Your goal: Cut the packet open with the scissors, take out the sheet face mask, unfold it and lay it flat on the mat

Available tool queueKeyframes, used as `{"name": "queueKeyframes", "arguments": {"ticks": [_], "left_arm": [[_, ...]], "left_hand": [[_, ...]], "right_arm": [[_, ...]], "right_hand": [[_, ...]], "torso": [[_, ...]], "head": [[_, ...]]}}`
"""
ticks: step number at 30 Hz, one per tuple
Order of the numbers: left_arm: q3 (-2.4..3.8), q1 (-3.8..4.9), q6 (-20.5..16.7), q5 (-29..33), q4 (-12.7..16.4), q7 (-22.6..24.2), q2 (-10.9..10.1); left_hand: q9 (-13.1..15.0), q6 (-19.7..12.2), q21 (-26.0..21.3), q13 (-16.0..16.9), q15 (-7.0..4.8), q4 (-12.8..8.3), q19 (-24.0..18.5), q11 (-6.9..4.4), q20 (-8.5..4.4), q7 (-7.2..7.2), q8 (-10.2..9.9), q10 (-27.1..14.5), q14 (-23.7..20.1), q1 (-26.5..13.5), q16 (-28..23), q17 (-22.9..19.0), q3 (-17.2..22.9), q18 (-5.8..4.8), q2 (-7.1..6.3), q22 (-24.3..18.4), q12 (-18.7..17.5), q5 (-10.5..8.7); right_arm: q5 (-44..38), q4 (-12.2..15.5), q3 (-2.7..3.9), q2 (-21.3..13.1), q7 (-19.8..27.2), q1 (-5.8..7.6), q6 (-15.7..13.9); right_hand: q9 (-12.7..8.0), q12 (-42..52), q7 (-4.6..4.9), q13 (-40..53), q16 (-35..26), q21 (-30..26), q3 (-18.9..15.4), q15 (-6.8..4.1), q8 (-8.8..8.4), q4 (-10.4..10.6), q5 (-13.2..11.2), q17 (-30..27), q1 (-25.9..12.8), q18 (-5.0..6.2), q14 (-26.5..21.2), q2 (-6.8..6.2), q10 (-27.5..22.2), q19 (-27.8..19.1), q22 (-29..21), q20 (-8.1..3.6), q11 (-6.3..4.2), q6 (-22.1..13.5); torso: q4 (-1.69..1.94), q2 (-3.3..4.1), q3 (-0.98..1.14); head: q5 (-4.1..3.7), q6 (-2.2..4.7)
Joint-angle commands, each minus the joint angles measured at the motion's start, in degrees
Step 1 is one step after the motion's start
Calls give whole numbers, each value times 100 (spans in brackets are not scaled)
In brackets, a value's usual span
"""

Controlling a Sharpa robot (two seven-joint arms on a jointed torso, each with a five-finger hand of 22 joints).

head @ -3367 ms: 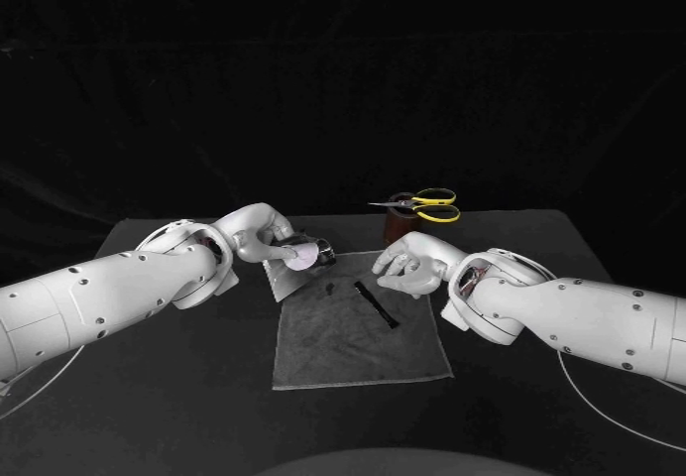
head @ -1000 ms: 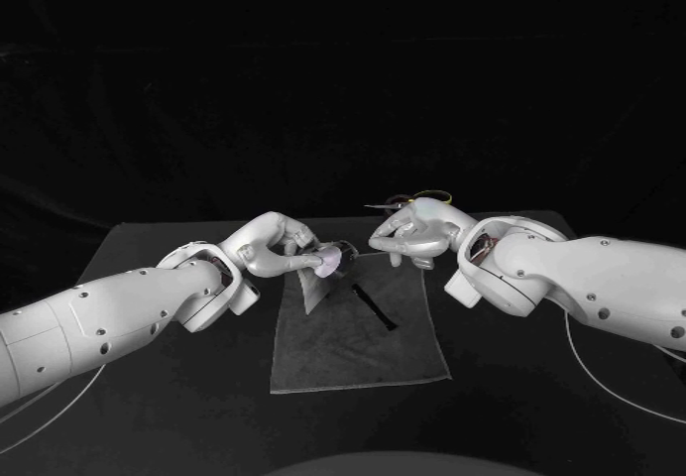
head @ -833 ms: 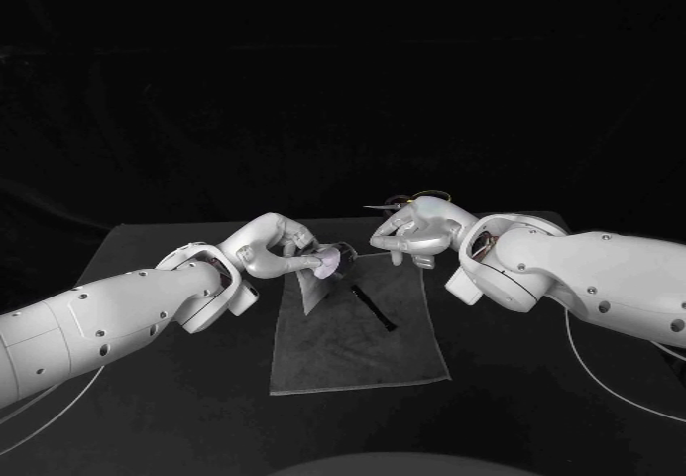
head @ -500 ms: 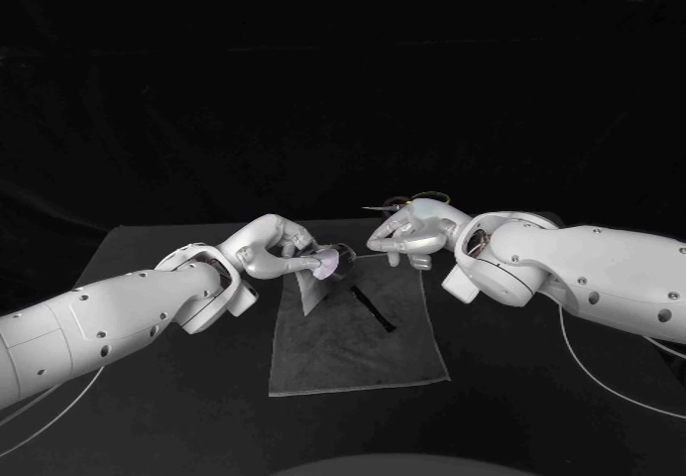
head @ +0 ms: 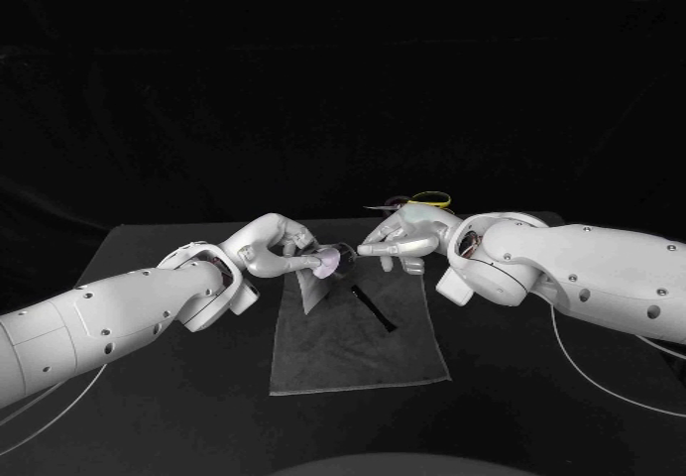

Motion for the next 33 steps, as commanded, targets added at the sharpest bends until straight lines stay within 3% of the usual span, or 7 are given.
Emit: {"name": "queueKeyframes", "arguments": {"ticks": [1, 33], "left_arm": [[6, 0, -19, -58, -15, -12, 21], [6, 0, -23, -88, 0, -36, 45]], "left_hand": [[9, -11, 17, 6, -4, -9, 17, 4, 8, 33, 17, 25, -21, 32, -16, 9, 27, 77, 42, 1, -14, 14], [16, -7, 36, 11, -6, -21, 44, 3, 7, 32, 21, 36, -2, 22, -7, 28, 47, 73, 33, 30, -16, 14]], "right_arm": [[154, -11, 4, 7, 41, -3, 83], [123, -162, -3, 187, -11, -53, 204]], "right_hand": [[1, 21, -6, 7, 26, -11, -22, -13, -24, 27, -3, 6, -56, 28, 21, -13, -11, 40, 5, -6, -15, 50], [17, 36, -28, 50, 53, -7, -15, -32, 7, 16, 15, 37, 97, 26, 28, 65, -9, 54, 34, -20, -40, 115]], "torso": [[-8, 2, 3], [-3, 0, 1]], "head": [[4, -2], [15, -11]]}}
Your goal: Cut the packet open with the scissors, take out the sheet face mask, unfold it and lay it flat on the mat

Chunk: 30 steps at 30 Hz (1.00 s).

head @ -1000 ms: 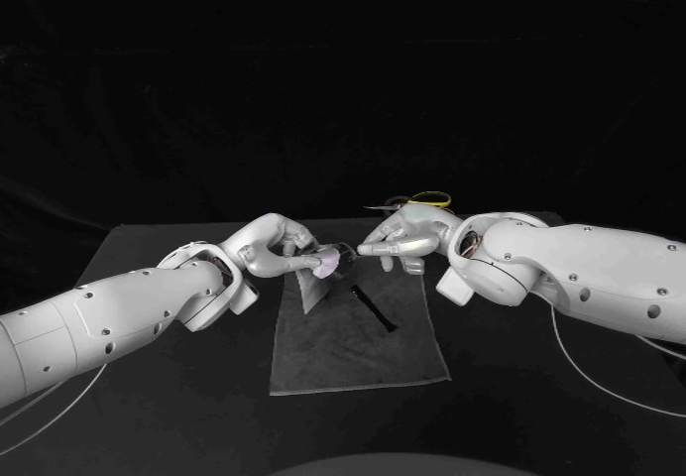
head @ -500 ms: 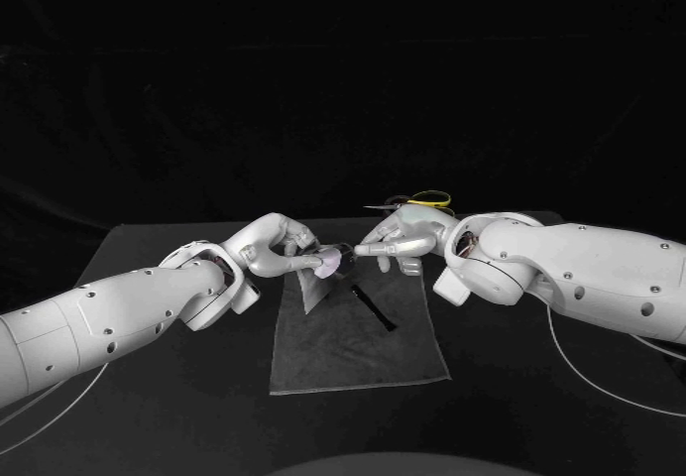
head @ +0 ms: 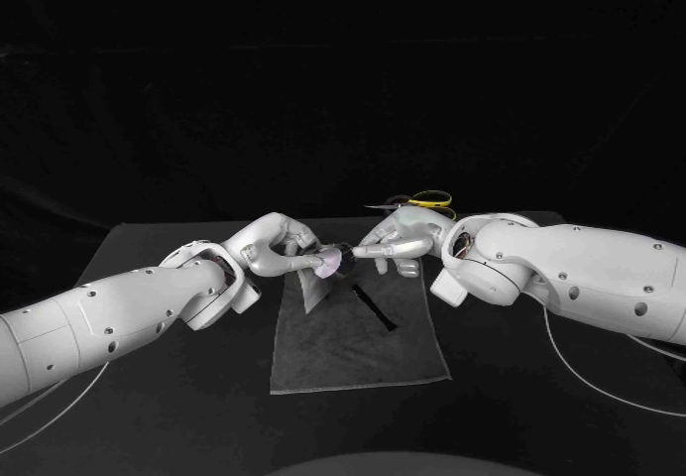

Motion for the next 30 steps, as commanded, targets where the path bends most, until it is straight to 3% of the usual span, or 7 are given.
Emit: {"name": "queueKeyframes", "arguments": {"ticks": [1, 13, 30], "left_arm": [[6, 0, -17, -21, 16, 22, 8], [6, 0, -13, -17, 27, 11, 9], [6, 1, 61, -17, 22, -78, 34]], "left_hand": [[5, -5, 36, 1, -17, 6, 44, -9, 7, 35, 32, 48, -13, 9, -2, 5, 23, 115, 20, 5, 11, 20], [5, -5, 36, 1, -17, 6, 44, -9, 7, 35, 32, 48, -13, 9, -2, 5, 23, 115, 20, 5, 11, 20], [15, -3, 50, 7, -18, -4, 61, -8, 6, 34, 36, 58, 6, -17, 6, 19, 53, 114, 5, 20, 5, 20]], "right_arm": [[-40, -11, 2, 10, -17, -5, 84], [-182, -16, -1, 32, -44, -7, 72], [-610, -10, -3, 83, -179, -8, -7]], "right_hand": [[9, 38, 4, 13, 26, -4, 22, -34, 8, -21, -11, 3, 73, 33, 27, 32, -12, 44, 18, -7, -43, 41], [28, 4, -22, 38, 26, -22, 337, -59, 43, -259, -263, -2, 493, 33, 23, 230, -17, 51, 47, -31, -74, 110], [35, -18, -10, 48, 16, -38, 373, -56, 48, -369, -412, -19, 464, 32, 19, 43, -8, 53, 62, -34, -66, 113]], "torso": [[-2, 0, 2], [-2, 0, 6], [-2, 1, 1]], "head": [[1, 4], [-5, 3], [-3, -6]]}}
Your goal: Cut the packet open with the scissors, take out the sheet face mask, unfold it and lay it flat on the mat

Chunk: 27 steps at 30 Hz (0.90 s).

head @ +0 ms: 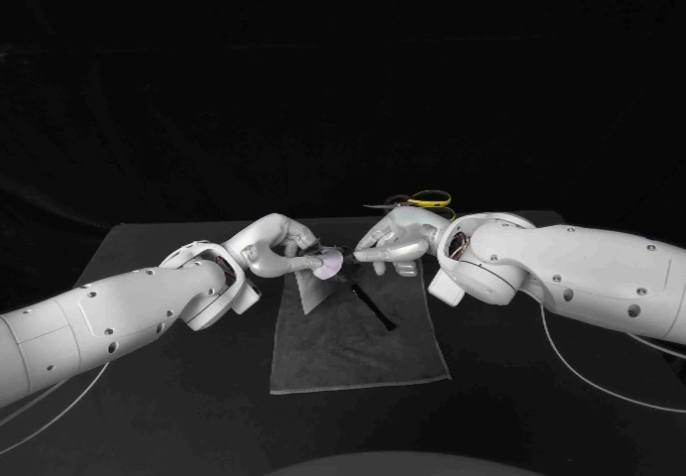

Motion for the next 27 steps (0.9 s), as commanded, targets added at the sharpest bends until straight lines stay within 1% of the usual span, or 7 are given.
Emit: {"name": "queueKeyframes", "arguments": {"ticks": [1, 6, 8, 12, 21, 24, 27], "left_arm": [[11, 5, 60, 6, 14, 25, 23], [11, 6, 92, 5, 5, -5, 31], [11, 6, 104, 3, 3, -16, 36], [10, 6, 135, -18, 2, -39, 51], [7, 8, 194, -78, 11, -80, 72], [7, 8, 192, -88, 13, -84, 77], [6, 8, 176, -89, 13, -82, 83]], "left_hand": [[12, 10, 31, 11, -29, 1, 47, 5, -16, 45, 25, 47, 0, -33, 9, 19, 32, 115, 21, 14, 27, 26], [12, 10, 31, 11, -29, 1, 47, 5, -16, 45, 25, 47, 0, -33, 9, 19, 32, 115, 21, 14, 27, 26], [12, 10, 31, 11, -29, 1, 47, 5, -16, 45, 25, 47, 0, -33, 9, 19, 32, 115, 21, 14, 27, 26], [12, 10, 31, 11, -29, 1, 47, 5, -16, 45, 25, 47, 0, -33, 9, 19, 32, 115, 21, 14, 27, 26], [17, 13, 37, 14, -30, -7, 56, 5, -16, 43, 28, 54, 14, -39, 16, 38, 45, 114, 15, 22, 26, 26], [19, 14, 37, 16, -30, -11, 54, 3, -16, 43, 29, 57, 23, -42, 21, 53, 51, 115, 11, 19, 25, 26], [19, 14, 37, 16, -30, -11, 54, 3, -16, 43, 29, 57, 23, -42, 21, 53, 51, 115, 11, 19, 25, 26]], "right_arm": [[-287, 6, -4, 12, -101, -7, -16], [-432, -16, -4, 42, -128, -6, -23], [-473, -39, -4, 65, -143, -6, -21], [-554, -115, -5, 135, -171, -1, -8], [-603, -233, -8, 267, -180, 13, 49], [-606, -262, -10, 299, -184, 17, 107], [-607, -291, -14, 327, -197, 23, 230]], "right_hand": [[6, -17, -1, 9, 28, -36, -21, -33, 23, -30, -29, -5, -14, 63, -2, -89, -10, 17, 3, 5, -24, 24], [4, -23, 4, 13, 29, -43, -48, -30, 16, -32, -4, -2, -55, 63, -3, -156, -11, 16, 5, 8, -20, 11], [2, -24, 5, 14, 28, -50, -58, -29, 13, -37, 13, -5, -65, 65, -4, -184, -12, 12, 0, 9, -19, 5], [2, -23, 5, 17, 35, -42, -64, -28, 12, -41, 22, 7, -69, 62, -2, -200, -9, 19, 12, 10, -19, 3], [3, -18, 4, 20, 56, -31, -67, -28, 13, -42, 29, 40, -73, 59, 5, -207, -3, 29, 27, 10, -19, 5], [6, -10, -2, 27, 67, -34, -56, -30, 21, -44, 32, 55, -66, 60, 10, -191, 8, 28, 26, 10, -24, 19], [19, 5, -20, 46, 86, -31, -7, -42, 50, -79, -125, 78, -14, 59, 17, -135, 21, 36, 45, 4, -39, 66]], "torso": [[2, 2, 1], [0, -1, -1], [1, 0, 2], [-3, -2, -2], [4, 3, -2], [3, 0, -7], [3, -2, -6]], "head": [[3, 0], [10, -2], [10, -2], [4, -4], [-9, -9], [-11, -9], [-6, -12]]}}
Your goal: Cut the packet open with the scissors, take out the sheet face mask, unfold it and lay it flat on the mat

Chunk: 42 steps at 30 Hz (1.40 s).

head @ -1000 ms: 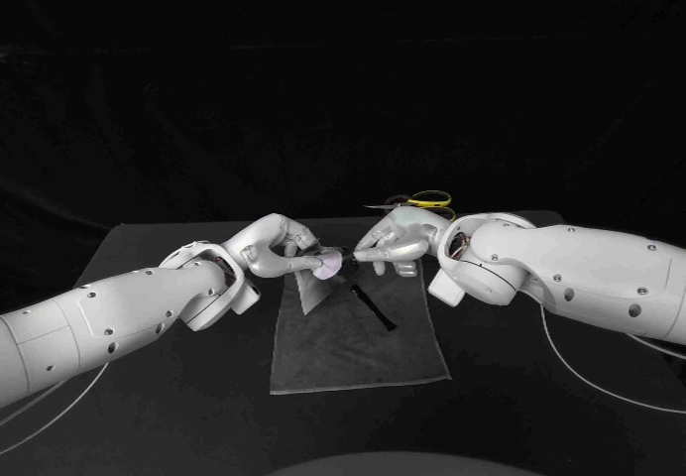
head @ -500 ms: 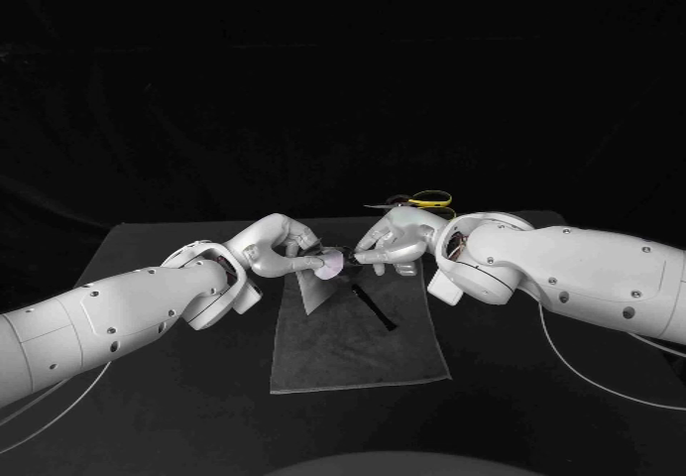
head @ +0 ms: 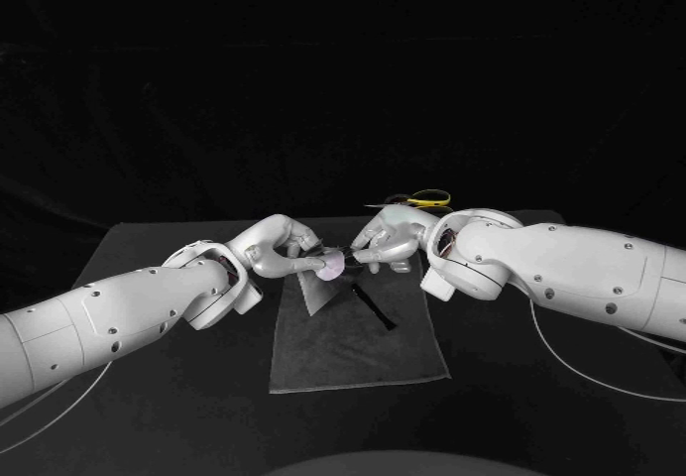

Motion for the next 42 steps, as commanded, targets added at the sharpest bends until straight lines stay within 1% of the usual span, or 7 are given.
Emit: {"name": "queueKeyframes", "arguments": {"ticks": [1, 15, 25, 30, 34, 35, 42], "left_arm": [[5, 6, 91, -44, 21, 37, 25], [4, 8, 45, 19, 24, 39, 47], [4, 9, -43, 163, 38, -57, 78], [4, 9, -202, 259, 68, -341, 69], [5, 10, -347, 335, 92, -572, 34], [6, 10, -390, 365, 100, -627, 20], [18, 11, -635, 725, 204, -859, -146]], "left_hand": [[0, 0, 38, 10, -40, -4, 34, -3, 4, 29, 17, 32, 13, 4, 21, 4, 29, 118, 39, -1, 39, 19], [8, -7, 33, 12, -40, -4, 23, 0, 5, 34, 16, 28, 8, -36, 15, -23, 53, 121, 25, -19, 25, 19], [-76, -475, -276, -33, 126, 26, -449, 199, 93, 183, -272, -355, -467, -320, -253, -751, 30, 185, -224, -538, -209, 21], [-234, -1151, -574, -72, 409, 212, -675, 489, 323, 449, -641, -1046, -1261, -954, -742, -1545, -500, 145, -749, -696, -459, 21], [-279, -1607, -936, -35, 545, 230, -803, 631, 543, 510, -744, -1705, -1628, -1050, -939, -1751, -2058, 204, -504, -924, -381, 15], [-292, -1716, -974, -31, 567, 264, -805, 647, 554, 536, -774, -1790, -1650, -1067, -940, -1777, -2315, 213, -655, -952, -344, 14], [-277, -1965, -1225, -15, 677, 280, -873, 759, 655, 538, -721, -2282, -1938, -1120, -1076, -1984, -2644, 214, -928, -1120, -119, 47]], "right_arm": [[-90, -33, -3, 33, -62, 10, 248], [-26, -128, -24, 100, 33, 32, 791], [183, -122, -30, 90, 427, 34, 478], [243, -105, -31, 30, 508, 34, 191], [251, -86, -32, -29, 473, 33, 43], [244, -78, -32, -45, 450, 33, 10], [80, -40, -37, -113, 216, 30, -179]], "right_hand": [[19, 8, -11, 19, 42, -9, 43, -48, 53, -49, -216, 24, 88, 62, 18, 31, 19, 37, 14, -1, -46, 75], [124, 117, -170, 99, 634, 272, 238, -142, 289, -124, -664, 883, 228, -13, 214, 418, 249, 275, 381, -78, -169, 379], [274, 807, -311, 599, 1414, 586, 422, -255, 567, -196, -675, 2050, 261, -94, 410, 711, 715, 497, 756, -193, -292, 585], [299, 920, -326, 691, 1516, 635, 452, -265, 616, -205, -674, 2207, 244, -106, 431, 744, 772, 529, 816, -205, -306, 596], [307, 939, -332, 709, 1537, 652, 462, -269, 633, -217, -674, 2239, 244, -110, 433, 746, 788, 541, 837, -209, -311, 598], [307, 939, -332, 709, 1537, 652, 462, -269, 633, -217, -674, 2239, 244, -110, 433, 746, 788, 541, 837, -209, -311, 598], [320, 944, -341, 718, 1561, 674, 480, -275, 659, -246, -674, 2273, 251, -116, 434, 745, 808, 555, 865, -215, -320, 600]], "torso": [[-1, -3, 0], [-4, 0, 0], [-1, -2, 3], [-1, -3, 3], [-6, -3, 4], [-6, -3, 4], [-4, -5, 6]], "head": [[4, -2], [-3, -16], [-8, -14], [-4, -9], [-11, -12], [-10, -16], [-32, 2]]}}
